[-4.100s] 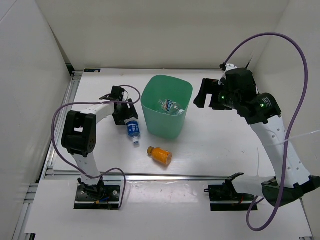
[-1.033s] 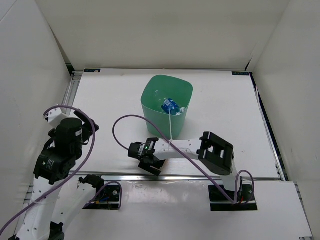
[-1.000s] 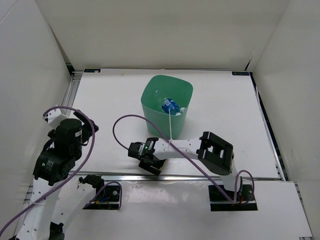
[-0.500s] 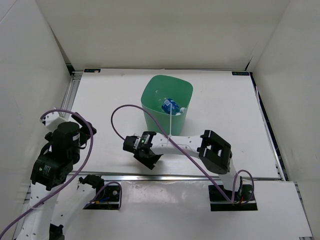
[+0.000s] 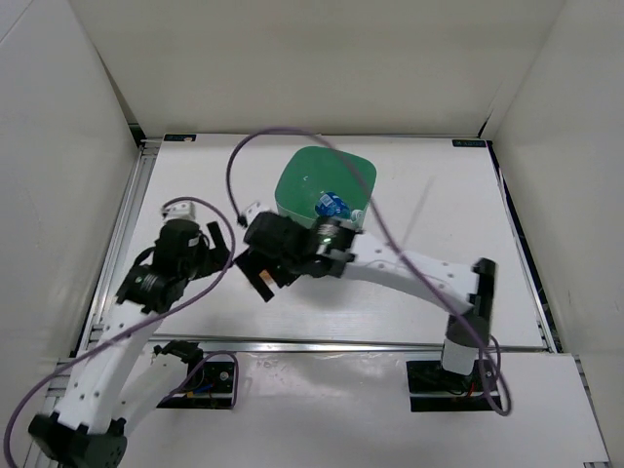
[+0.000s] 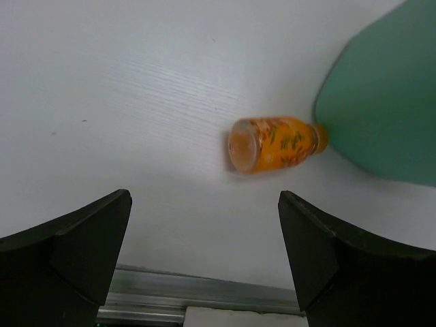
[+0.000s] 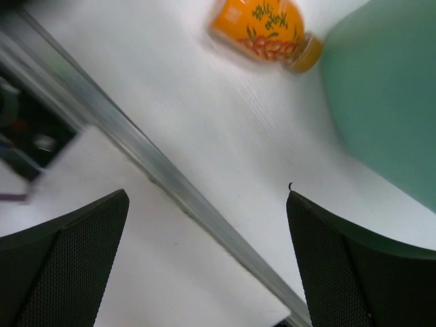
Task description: Put the plastic bottles in the bin
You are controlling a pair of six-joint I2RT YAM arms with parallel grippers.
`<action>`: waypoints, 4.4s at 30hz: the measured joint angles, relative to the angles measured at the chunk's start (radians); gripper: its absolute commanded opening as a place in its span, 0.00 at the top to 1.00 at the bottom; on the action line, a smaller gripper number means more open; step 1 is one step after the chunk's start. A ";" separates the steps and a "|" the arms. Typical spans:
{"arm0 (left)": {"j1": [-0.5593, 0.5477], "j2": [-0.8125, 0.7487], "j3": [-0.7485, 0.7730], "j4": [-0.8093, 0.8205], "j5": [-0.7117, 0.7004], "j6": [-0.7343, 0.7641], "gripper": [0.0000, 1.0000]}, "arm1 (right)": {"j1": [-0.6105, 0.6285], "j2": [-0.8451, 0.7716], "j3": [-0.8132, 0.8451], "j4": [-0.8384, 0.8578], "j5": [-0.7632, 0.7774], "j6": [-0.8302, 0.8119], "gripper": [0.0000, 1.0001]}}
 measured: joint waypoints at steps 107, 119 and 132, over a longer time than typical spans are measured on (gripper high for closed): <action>-0.048 0.724 0.817 0.212 0.000 -0.515 0.80 | -0.076 -0.704 -0.089 -0.124 0.306 0.121 0.00; -0.286 1.062 1.101 0.228 -0.002 -0.216 0.00 | -0.076 -0.781 -0.093 -0.119 0.402 0.156 0.00; -0.363 0.807 0.917 0.225 -0.231 -0.088 0.00 | -0.076 -0.798 -0.025 -0.293 0.546 0.370 0.00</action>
